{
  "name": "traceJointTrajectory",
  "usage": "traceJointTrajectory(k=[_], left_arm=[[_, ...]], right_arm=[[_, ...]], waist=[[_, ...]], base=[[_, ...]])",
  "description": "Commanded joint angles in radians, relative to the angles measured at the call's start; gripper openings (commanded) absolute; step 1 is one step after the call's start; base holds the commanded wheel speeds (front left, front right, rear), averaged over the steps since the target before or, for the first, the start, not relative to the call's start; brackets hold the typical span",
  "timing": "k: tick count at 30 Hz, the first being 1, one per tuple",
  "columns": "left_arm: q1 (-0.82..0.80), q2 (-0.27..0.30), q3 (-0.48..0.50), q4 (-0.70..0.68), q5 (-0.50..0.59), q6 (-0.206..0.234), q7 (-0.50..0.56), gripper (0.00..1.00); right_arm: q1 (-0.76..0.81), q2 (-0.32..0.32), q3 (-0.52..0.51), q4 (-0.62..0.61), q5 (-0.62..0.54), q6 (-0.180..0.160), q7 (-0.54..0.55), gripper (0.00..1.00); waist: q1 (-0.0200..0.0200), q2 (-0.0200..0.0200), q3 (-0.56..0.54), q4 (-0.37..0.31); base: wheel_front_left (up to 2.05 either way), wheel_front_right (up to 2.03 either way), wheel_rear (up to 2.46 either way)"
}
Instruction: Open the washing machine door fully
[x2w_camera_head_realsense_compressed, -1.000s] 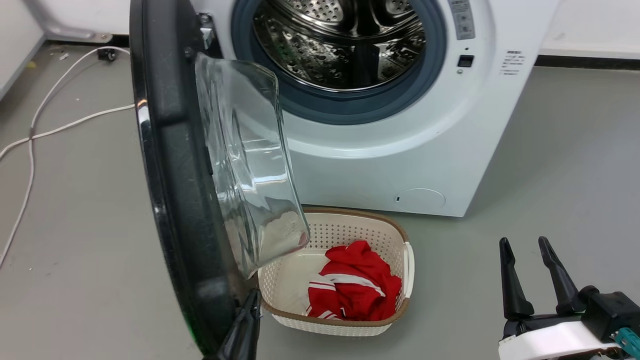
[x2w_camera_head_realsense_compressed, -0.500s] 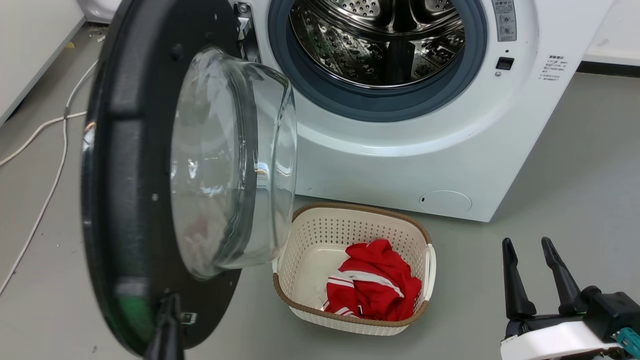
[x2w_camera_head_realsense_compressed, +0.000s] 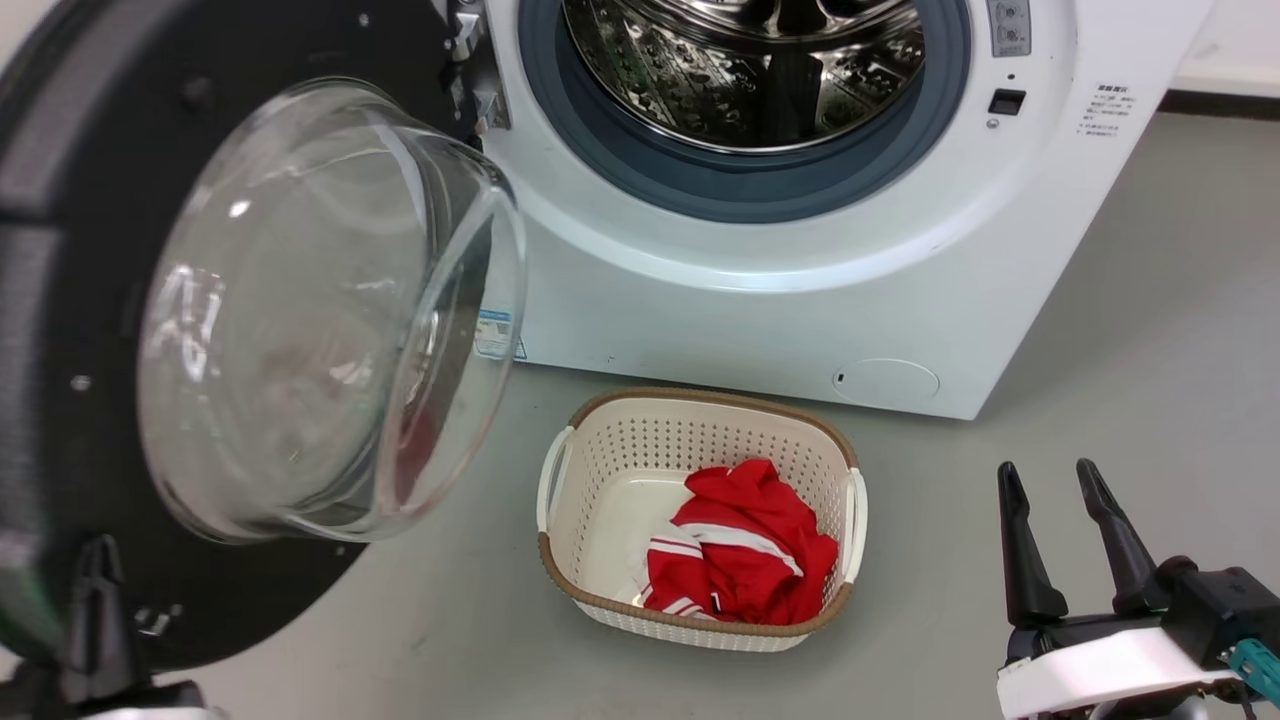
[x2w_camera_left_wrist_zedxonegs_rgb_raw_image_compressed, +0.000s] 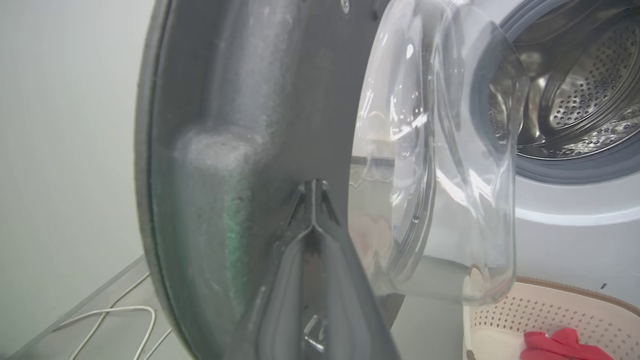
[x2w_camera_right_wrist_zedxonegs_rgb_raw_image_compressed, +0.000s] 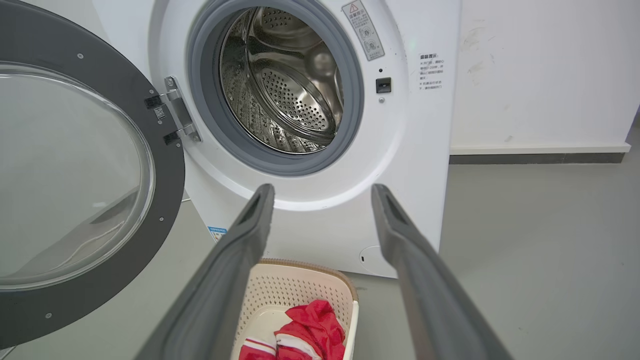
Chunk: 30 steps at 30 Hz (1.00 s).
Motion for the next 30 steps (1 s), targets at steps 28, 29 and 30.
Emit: traceJointTrajectory(k=[28,29,30], left_arm=[[-0.303,0.154,0.327,0.396,0.002,-0.116,0.003,0.00],[-0.296,0.151,0.336,0.395,0.007,-0.118,0.003,0.00],[-0.285,0.147,0.340,0.390,0.011,-0.119,0.003,0.00]], right_arm=[[-0.052,0.001,-0.001,-0.002,-0.006,0.000,-0.009,1.00],[-0.052,0.001,0.002,0.000,-0.005,0.000,-0.010,1.00],[-0.051,0.001,0.003,0.003,-0.003,0.000,-0.010,1.00]], waist=[[0.0000,0.0000,0.073,-0.067],[0.0000,0.0000,0.070,-0.070],[0.0000,0.0000,0.066,-0.073]], base=[[0.00,0.00,0.00],[0.00,0.00,0.00],[0.00,0.00,0.00]])
